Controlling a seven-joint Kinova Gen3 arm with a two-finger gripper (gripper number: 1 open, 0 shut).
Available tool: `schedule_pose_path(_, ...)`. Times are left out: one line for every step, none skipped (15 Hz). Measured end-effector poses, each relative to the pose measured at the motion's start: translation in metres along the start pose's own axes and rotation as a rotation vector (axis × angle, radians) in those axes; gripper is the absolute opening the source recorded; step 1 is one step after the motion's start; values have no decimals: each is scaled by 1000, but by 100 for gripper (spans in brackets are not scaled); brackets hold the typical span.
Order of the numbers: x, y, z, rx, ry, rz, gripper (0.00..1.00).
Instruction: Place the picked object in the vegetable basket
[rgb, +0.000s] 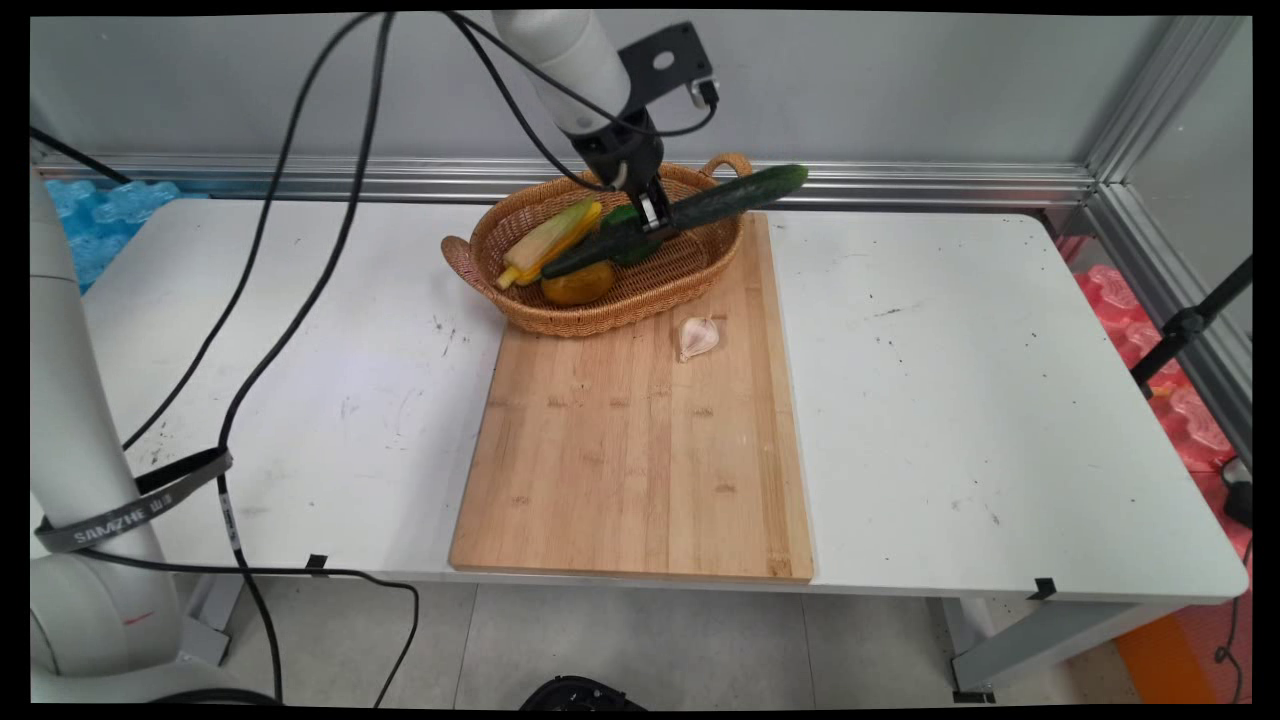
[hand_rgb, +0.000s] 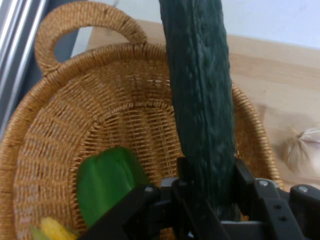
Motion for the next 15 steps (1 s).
schedule_pose_path(-1,-2,8,-7,-2,3,0)
schedule_pose_path(-2,-3,15,-15,-3,4,0)
schedule_pose_path(-3,-4,22,-24,-5,4,0)
schedule_pose_path(-5,-4,29,-33,-6,3,0)
schedule_pose_path(-6,-5,34,-40,-7,0,0)
schedule_pose_path(-7,-6,40,-47,-8,-3,0)
schedule_pose_path(-9,-7,44,-53,-8,-8,0)
schedule_pose_path(-11,-8,47,-57,-9,-12,0)
schedule_pose_path(-13,-10,50,-61,-9,-15,0)
schedule_pose_path(-15,-12,52,-63,-8,-17,0)
schedule_pose_path(-16,-14,53,-65,-7,-19,0)
schedule_pose_path(-18,-16,53,-67,-4,-19,100)
schedule_pose_path(-19,-17,52,-70,-1,-20,100)
schedule_pose_path(-20,-19,52,-72,3,-19,100)
schedule_pose_path(-20,-20,50,-74,7,-18,100)
